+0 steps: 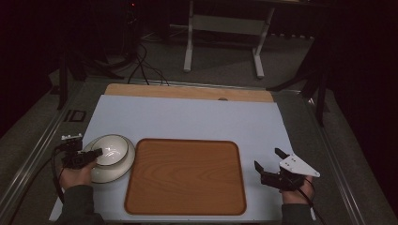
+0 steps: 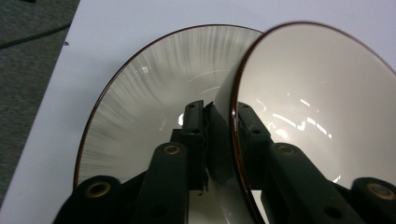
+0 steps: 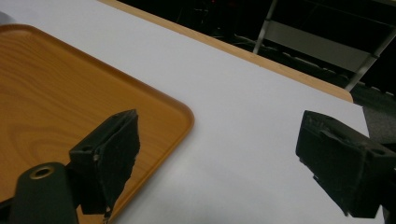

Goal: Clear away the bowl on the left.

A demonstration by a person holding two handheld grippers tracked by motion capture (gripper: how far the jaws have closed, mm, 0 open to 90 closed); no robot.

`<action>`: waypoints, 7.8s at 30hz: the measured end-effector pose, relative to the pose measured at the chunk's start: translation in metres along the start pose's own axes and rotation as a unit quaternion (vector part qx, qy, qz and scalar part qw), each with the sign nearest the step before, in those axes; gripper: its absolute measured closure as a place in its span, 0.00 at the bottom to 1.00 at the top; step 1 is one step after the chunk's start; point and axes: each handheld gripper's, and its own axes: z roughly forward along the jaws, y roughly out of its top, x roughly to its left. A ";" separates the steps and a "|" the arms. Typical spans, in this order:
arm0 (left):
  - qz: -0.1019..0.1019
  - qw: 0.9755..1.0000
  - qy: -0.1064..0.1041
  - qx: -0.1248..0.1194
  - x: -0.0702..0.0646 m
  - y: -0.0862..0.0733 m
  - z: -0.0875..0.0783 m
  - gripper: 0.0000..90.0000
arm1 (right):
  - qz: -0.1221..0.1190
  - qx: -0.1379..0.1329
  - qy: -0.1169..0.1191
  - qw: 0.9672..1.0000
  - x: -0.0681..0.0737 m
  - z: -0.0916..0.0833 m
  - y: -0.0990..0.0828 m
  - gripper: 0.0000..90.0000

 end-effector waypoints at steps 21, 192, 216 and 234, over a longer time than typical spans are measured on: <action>-0.029 0.999 -0.033 -0.016 0.005 -0.002 -0.005 0.88 | 0.001 -0.005 0.000 1.000 -0.001 -0.001 0.000 0.15; 0.078 0.972 -0.223 -0.012 -0.121 -0.019 0.001 0.87 | -0.004 -0.007 0.007 1.000 -0.002 -0.003 0.001 0.15; 0.103 0.969 -0.223 0.010 -0.143 -0.028 0.016 0.87 | -0.004 -0.007 0.007 1.000 -0.002 -0.003 0.001 0.15; 0.116 0.969 -0.217 0.027 -0.158 -0.039 0.029 0.87 | -0.005 -0.007 0.009 1.000 -0.002 -0.002 0.001 0.15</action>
